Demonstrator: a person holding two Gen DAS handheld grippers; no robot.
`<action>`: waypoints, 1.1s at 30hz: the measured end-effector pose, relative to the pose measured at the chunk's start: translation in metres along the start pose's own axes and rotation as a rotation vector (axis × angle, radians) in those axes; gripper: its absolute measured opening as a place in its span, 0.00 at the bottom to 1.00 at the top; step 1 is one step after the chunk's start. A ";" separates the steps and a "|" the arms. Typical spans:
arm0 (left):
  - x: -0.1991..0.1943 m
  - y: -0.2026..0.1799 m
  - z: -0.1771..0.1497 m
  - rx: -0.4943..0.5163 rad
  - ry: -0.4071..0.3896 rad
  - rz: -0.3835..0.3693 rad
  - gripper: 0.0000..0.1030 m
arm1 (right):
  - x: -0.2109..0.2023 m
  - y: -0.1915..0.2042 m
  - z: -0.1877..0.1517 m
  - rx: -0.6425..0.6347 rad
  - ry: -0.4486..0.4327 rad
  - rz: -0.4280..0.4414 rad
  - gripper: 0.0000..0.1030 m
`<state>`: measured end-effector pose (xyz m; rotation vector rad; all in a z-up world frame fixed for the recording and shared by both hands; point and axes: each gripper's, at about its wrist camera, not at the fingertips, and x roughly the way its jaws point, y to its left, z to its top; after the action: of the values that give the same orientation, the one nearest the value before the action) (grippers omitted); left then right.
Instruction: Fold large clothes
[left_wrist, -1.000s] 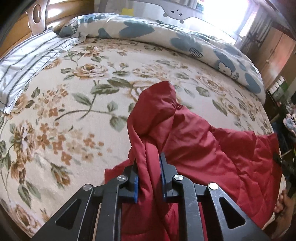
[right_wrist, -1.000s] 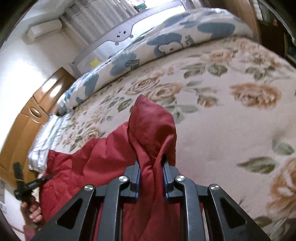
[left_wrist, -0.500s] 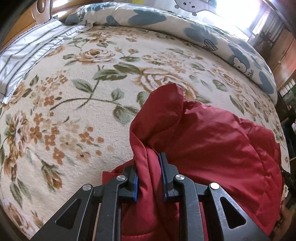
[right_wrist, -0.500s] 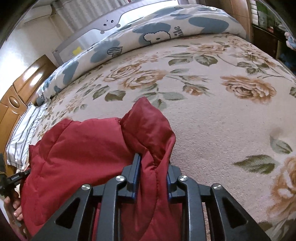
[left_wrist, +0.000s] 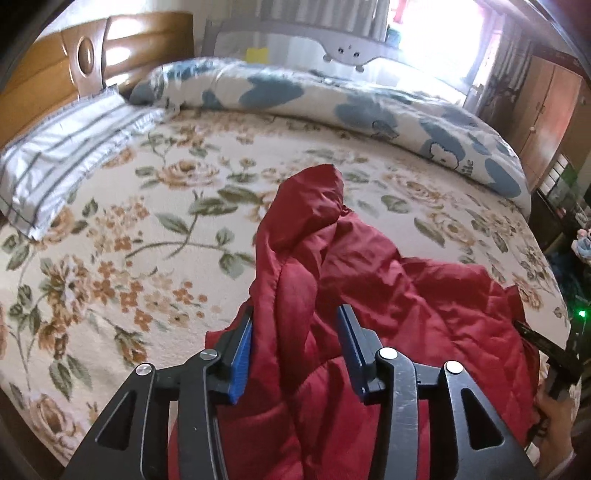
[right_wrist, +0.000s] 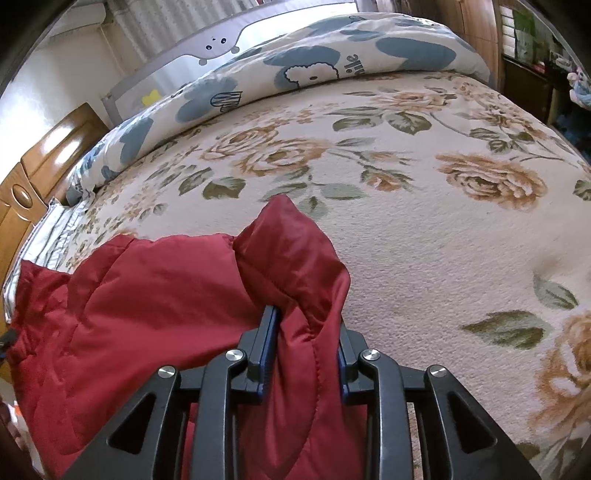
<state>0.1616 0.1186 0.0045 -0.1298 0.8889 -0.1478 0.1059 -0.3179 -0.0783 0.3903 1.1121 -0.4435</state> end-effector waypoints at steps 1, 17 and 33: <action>-0.008 0.001 -0.001 -0.006 -0.019 0.006 0.40 | 0.000 0.000 0.000 0.002 0.000 0.000 0.26; -0.018 -0.056 -0.065 0.210 0.103 -0.170 0.41 | -0.036 -0.007 0.003 0.048 -0.081 -0.002 0.42; 0.038 -0.072 -0.086 0.213 0.208 -0.093 0.43 | -0.045 0.100 -0.047 -0.262 0.047 0.097 0.65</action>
<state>0.1131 0.0368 -0.0655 0.0446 1.0686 -0.3459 0.1060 -0.2027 -0.0469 0.2237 1.1742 -0.2000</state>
